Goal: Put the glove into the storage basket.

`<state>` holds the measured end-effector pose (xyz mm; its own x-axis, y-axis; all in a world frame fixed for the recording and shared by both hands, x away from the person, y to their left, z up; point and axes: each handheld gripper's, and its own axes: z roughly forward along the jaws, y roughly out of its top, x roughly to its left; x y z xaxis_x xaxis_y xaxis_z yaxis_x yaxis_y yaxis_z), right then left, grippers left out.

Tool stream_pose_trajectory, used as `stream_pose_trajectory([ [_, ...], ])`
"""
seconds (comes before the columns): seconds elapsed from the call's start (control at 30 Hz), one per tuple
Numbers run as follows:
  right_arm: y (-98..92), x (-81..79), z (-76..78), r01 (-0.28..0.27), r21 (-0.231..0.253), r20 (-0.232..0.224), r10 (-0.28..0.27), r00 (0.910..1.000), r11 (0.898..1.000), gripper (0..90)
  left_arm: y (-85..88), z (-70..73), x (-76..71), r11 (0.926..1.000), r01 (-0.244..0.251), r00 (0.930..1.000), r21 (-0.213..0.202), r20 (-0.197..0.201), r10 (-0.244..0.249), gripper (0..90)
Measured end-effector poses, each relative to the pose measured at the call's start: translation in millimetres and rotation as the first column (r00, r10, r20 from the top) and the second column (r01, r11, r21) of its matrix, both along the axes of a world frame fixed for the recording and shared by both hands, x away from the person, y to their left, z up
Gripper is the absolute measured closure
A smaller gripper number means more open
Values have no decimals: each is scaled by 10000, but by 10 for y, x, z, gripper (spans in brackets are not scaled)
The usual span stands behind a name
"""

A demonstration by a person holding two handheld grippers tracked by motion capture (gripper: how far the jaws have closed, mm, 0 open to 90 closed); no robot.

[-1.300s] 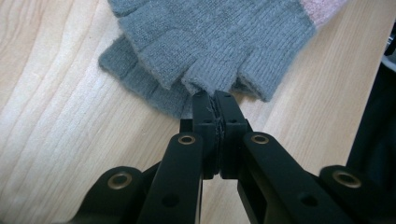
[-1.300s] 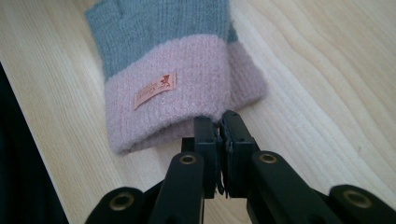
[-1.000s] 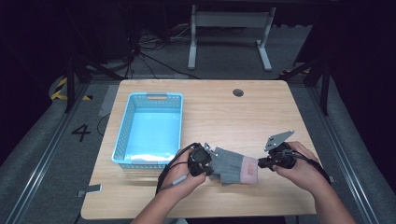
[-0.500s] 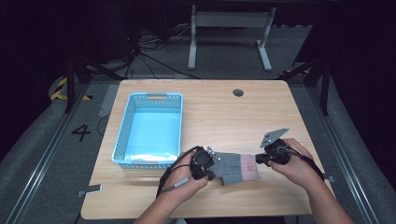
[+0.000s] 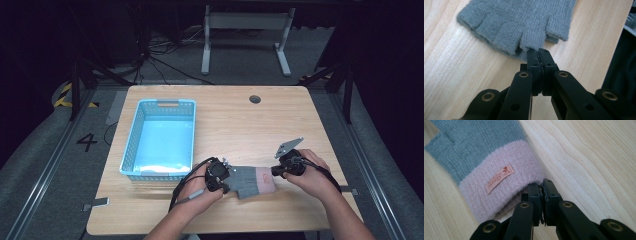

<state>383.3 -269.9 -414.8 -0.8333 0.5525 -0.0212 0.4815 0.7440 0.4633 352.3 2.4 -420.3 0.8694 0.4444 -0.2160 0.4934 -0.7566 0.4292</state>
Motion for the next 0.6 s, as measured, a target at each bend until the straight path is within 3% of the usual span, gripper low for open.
stream_pose_trajectory([
  [0.47, -2, 5, -56, 154, -161, 14, -154, 9999, 9998, 844, -28, -108, 28, 9992, 22, 9996, 388, -292, -11, 885],
  [0.6, -27, -7, -39, 287, -274, 113, -284, 9995, 9992, 811, 2, -76, 24, 9995, -33, 9993, 309, -358, 44, 809],
])
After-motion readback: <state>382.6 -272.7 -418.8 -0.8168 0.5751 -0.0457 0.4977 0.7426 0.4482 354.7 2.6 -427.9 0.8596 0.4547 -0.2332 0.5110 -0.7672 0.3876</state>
